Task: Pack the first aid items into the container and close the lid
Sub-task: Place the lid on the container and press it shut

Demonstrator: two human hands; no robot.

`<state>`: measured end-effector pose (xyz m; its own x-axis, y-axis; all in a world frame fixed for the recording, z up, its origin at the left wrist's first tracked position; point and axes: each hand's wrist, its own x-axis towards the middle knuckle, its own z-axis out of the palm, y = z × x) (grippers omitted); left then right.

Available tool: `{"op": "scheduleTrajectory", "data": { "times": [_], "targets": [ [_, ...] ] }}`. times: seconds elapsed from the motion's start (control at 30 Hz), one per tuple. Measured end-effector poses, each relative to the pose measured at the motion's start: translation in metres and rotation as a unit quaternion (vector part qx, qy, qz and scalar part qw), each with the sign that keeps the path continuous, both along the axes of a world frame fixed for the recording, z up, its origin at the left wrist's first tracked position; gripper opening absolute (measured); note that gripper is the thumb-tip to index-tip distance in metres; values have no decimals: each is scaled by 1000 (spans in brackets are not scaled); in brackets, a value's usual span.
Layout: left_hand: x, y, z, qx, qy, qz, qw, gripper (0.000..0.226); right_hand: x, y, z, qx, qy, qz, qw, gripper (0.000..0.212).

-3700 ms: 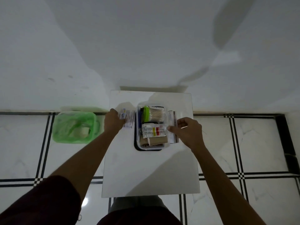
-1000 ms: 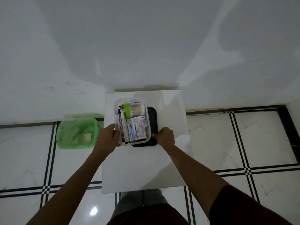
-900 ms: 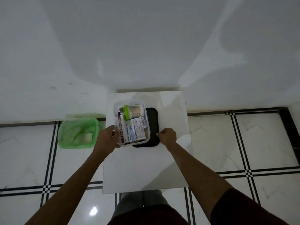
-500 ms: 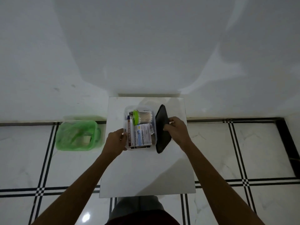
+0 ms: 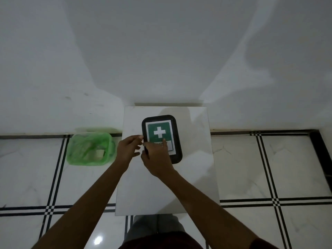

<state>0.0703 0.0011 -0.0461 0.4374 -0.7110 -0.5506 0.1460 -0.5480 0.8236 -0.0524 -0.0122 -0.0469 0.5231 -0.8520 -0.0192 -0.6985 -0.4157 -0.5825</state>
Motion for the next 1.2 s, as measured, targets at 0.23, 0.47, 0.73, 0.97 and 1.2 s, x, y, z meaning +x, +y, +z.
{"op": "scheduleTrajectory", "data": {
  "times": [0.23, 0.47, 0.73, 0.97, 1.2],
  "targets": [
    [-6, 4, -14, -8, -108, -27, 994, 21, -51, -30, 2, -37, 4, -242, 970, 14],
    [-32, 6, -24, -74, -246, 26, 966, 26, -58, -37, -23, 62, -7, -265, 962, 26],
    [-51, 4, -34, 17, -273, 0, 962, 33, -36, -30, -36, 41, -45, -326, 943, 26],
    [-68, -2, -41, 82, -312, 55, 945, 39, -37, -30, -48, 83, -64, -331, 938, 29],
    [-64, 1, -46, 71, -321, 17, 944, 41, -40, -25, -49, 122, -105, -311, 937, 34]
  ]
}}
